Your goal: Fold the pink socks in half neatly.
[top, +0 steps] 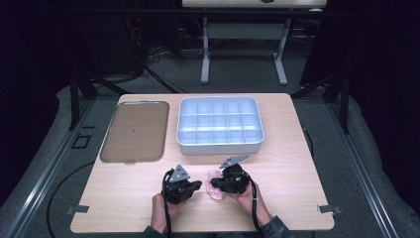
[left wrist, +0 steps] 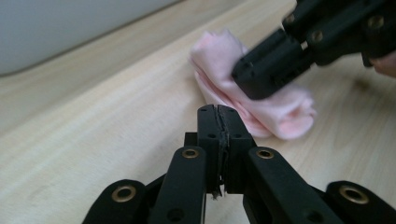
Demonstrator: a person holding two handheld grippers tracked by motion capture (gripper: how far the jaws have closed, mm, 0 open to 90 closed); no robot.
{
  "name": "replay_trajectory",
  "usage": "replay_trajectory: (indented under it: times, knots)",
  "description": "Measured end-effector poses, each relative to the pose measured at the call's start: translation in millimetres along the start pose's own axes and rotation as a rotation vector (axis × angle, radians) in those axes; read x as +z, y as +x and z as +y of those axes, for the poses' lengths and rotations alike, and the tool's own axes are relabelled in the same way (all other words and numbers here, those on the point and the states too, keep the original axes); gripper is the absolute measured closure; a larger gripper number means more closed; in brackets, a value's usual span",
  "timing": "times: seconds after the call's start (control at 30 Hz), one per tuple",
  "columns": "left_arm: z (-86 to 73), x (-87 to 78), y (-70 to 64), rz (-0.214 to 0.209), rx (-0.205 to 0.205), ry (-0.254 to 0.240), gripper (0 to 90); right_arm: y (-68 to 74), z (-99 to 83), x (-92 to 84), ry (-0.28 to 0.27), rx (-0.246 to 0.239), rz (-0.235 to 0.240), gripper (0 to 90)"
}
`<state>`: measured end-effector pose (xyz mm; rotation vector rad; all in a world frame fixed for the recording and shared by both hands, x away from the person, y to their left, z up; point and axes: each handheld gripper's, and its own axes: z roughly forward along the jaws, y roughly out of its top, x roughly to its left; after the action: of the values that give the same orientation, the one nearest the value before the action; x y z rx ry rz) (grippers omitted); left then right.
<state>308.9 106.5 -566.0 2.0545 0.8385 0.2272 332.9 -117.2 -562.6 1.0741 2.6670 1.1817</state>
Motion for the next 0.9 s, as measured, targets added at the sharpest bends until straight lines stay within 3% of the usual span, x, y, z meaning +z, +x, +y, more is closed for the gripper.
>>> replay_trajectory:
  times: [0.13,0.2,0.33,0.47,0.53,0.73,0.9]
  knots:
    - [14.9,2.0,-0.7,-0.022,0.027,-0.016,89.5,2.9,-0.2,0.3,0.003,-0.014,-0.018,85.5]
    - [30.3,11.3,-4.9,-0.056,0.07,-0.005,89.6,5.4,-0.3,0.7,0.006,-0.023,-0.033,85.5]
    - [41.0,27.7,-5.5,-0.081,0.088,0.02,89.6,6.2,-1.7,0.8,-0.002,-0.024,-0.04,85.6]
    - [42.9,39.9,0.4,-0.102,0.07,0.035,89.6,7.8,-3.1,0.9,-0.006,-0.032,-0.045,85.8]
    - [41.8,50.3,5.0,-0.111,0.067,0.069,89.7,9.1,-3.7,1.1,-0.011,-0.04,-0.049,85.8]
    - [38.0,53.8,4.2,-0.102,0.066,0.065,89.8,12.8,-6.6,0.8,-0.025,-0.07,-0.079,85.3]
    - [34.4,55.9,3.7,-0.093,0.059,0.05,89.8,23.8,-8.6,-5.3,-0.014,-0.092,-0.124,77.6]
